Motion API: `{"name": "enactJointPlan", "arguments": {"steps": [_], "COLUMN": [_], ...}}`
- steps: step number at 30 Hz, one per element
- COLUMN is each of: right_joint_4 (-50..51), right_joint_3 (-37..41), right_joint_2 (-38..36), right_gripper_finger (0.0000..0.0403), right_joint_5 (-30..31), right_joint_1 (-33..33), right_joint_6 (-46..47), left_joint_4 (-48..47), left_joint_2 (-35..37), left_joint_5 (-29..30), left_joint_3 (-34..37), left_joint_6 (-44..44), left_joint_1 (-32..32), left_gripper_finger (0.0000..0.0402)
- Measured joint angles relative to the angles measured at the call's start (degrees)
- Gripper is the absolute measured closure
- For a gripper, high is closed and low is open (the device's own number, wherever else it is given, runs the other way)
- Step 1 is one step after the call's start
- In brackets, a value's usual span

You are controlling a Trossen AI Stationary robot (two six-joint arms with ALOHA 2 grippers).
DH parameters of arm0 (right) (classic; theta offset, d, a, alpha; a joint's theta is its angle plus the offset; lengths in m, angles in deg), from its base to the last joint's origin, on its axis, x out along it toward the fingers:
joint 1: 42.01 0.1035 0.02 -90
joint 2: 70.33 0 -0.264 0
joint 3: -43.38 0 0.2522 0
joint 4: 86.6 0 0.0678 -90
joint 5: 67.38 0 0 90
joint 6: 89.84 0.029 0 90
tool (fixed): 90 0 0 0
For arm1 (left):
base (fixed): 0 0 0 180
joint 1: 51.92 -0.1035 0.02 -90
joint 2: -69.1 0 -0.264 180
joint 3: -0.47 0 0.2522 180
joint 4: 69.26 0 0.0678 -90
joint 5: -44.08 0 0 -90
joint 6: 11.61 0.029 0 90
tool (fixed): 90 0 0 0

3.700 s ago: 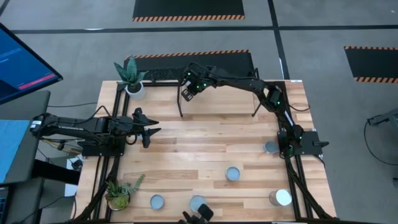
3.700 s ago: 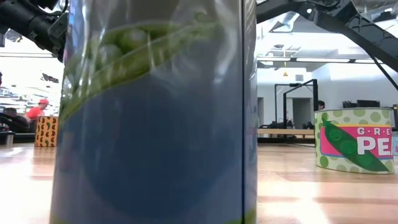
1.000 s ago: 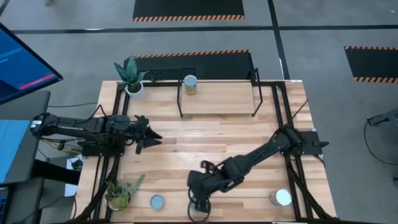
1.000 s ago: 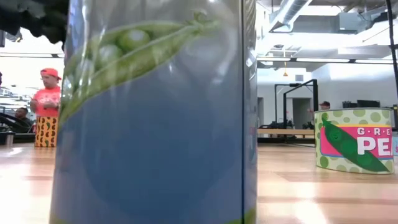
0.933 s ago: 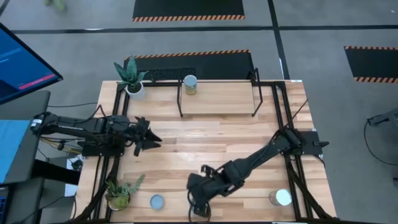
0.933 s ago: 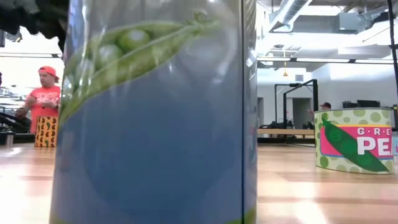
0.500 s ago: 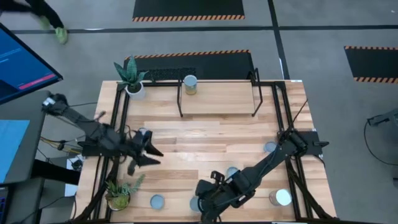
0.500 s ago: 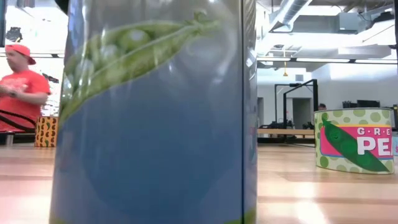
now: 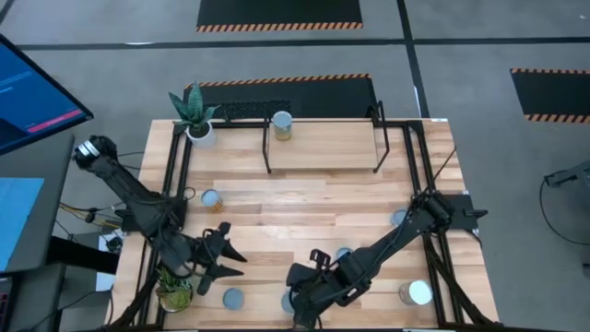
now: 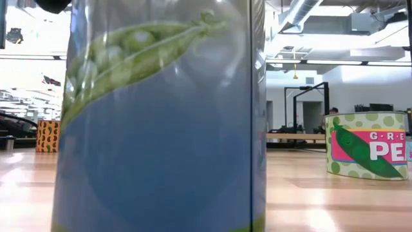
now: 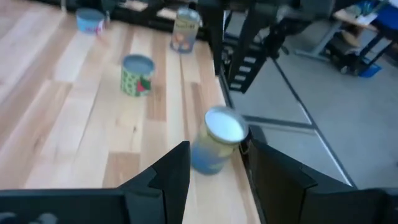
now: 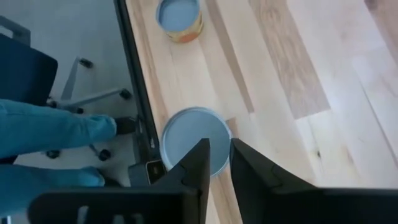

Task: Pick and place cans onto a shelf
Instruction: Put the canned peas on the shelf

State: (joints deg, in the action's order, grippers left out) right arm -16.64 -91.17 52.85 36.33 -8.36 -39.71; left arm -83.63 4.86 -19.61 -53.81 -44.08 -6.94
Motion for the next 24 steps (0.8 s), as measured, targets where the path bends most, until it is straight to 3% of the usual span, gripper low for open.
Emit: {"name": "enactJointPlan", "arguments": {"steps": [13,24], "right_joint_4": [-0.19,-0.42], "right_joint_3": [0.12,0.17], "right_joint_2": [3.79,5.87], "right_gripper_finger": [0.0232,0.0224], "right_joint_5": [-8.22,-9.61], "right_joint_1": [-2.47,-3.50], "right_joint_6": [-3.69,-6.43], "left_joint_4": [1.77,1.65], "left_joint_2": [-6.22,-6.19], "left_joint_5": [-0.09,-0.07], "left_joint_3": [0.04,0.04], "left_joint_6": [-1.99,-2.95], "left_joint_1": [0.10,0.06], "left_gripper_finger": [0.0249,0.0249]}}
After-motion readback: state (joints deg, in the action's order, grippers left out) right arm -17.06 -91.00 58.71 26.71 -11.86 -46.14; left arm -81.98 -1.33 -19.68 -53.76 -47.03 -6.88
